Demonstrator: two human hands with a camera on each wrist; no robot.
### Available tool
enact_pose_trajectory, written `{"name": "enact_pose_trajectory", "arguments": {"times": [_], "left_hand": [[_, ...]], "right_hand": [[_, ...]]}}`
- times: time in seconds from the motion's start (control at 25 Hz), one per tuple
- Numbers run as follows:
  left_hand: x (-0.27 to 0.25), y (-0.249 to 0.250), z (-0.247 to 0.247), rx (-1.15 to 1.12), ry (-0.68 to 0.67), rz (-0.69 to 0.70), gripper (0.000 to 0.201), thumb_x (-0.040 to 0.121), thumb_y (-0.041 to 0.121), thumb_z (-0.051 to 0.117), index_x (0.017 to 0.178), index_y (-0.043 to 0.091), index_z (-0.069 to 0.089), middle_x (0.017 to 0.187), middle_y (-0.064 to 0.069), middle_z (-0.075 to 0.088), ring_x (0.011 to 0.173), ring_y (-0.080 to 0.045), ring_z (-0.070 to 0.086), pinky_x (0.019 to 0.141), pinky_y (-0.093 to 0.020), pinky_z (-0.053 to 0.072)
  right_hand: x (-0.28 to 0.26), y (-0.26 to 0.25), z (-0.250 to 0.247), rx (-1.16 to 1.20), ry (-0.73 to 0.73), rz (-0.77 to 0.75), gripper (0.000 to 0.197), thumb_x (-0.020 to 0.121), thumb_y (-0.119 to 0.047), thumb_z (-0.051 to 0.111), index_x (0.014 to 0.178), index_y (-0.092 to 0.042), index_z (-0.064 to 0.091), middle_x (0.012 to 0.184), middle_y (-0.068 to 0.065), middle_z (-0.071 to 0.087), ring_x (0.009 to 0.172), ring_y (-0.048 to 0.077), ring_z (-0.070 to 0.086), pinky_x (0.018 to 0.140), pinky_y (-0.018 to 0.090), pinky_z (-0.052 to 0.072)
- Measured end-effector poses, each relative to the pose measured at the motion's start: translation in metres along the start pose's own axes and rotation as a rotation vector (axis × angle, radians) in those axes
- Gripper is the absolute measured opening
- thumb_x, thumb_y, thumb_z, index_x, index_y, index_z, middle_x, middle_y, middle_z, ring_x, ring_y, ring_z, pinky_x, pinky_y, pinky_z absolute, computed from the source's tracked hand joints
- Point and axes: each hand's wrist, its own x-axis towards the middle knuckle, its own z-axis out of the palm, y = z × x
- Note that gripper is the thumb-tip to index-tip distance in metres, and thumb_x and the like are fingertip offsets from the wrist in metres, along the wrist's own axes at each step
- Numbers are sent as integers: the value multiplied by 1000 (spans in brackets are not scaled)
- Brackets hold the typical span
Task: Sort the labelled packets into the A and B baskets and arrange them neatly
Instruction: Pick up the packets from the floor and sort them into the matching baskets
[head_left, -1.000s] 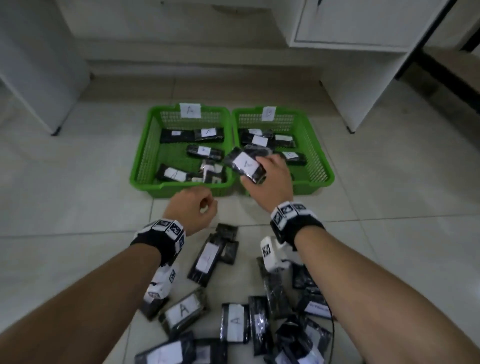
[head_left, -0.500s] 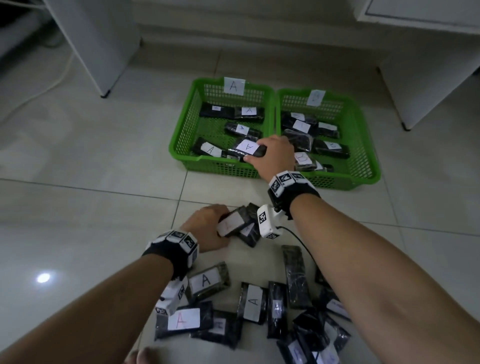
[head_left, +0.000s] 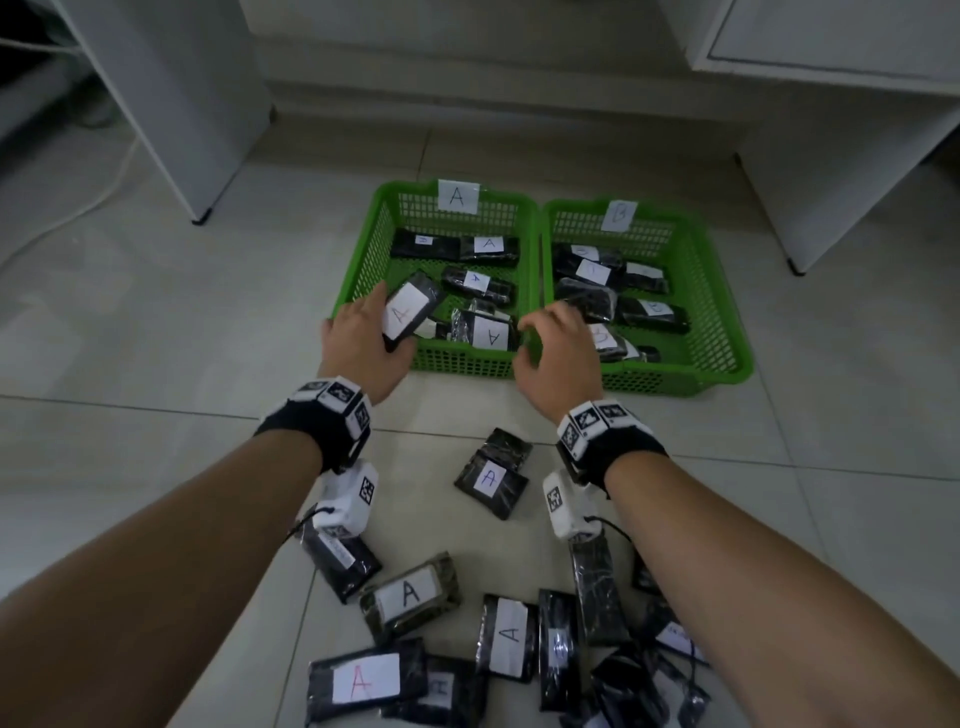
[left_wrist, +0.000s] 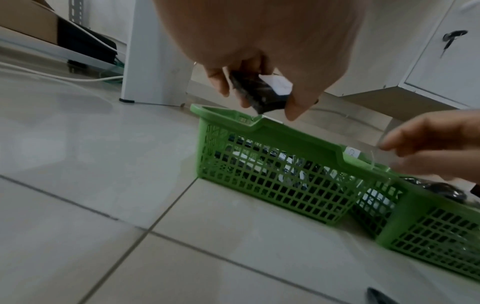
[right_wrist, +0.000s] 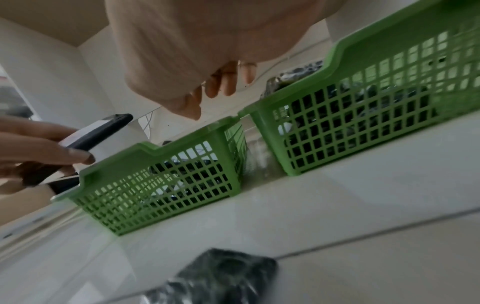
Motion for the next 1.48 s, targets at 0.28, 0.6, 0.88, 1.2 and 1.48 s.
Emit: {"name": "enact_pose_trajectory", "arguments": {"times": [0.28, 0.6, 0.88, 1.2, 1.48], "left_hand": [[26, 16, 23, 150, -29, -73, 51, 84, 51, 60, 125, 21, 50, 106, -5, 65, 103, -30, 56, 99, -47, 34], [33, 13, 27, -180, -44, -39, 23, 90, 26, 68, 106, 10, 70, 114, -12, 64, 92, -25, 63, 80, -32, 50], [43, 17, 18, -147, -158, -61, 31, 94, 7, 47, 88, 25, 71, 124, -3, 65, 100, -28, 63, 87, -37, 50], [-11, 43, 7, -98, 109, 333, 16, 87, 10, 51, 92, 21, 62, 102, 4, 62, 98, -17, 56, 102, -39, 43], [-92, 41, 54, 23, -685, 574, 54, 74, 32, 67, 126, 19, 60, 127, -3, 60, 115, -24, 58, 95, -38, 49]], "right_hand": [[-59, 11, 2, -25, -689, 95, 50, 71, -51, 81, 111, -25, 69, 102, -6, 59, 88, 11, 54, 80, 29, 48], [-42, 6, -24, 817, -504, 759, 9, 99, 0, 56, 97, -1, 65, 84, 21, 69, 54, 22, 69, 51, 33, 58], [-25, -8, -55, 776, -343, 612, 24, 96, -2, 64, 118, -7, 66, 94, 15, 74, 62, 19, 68, 51, 25, 55], [13, -23, -41, 394, -82, 317, 43, 95, -1, 59, 131, -25, 57, 99, 1, 70, 80, 15, 68, 72, 29, 59], [17, -32, -11, -29, -222, 204, 42, 98, -23, 61, 139, -25, 53, 128, 11, 57, 122, 33, 46, 105, 45, 38]]}}
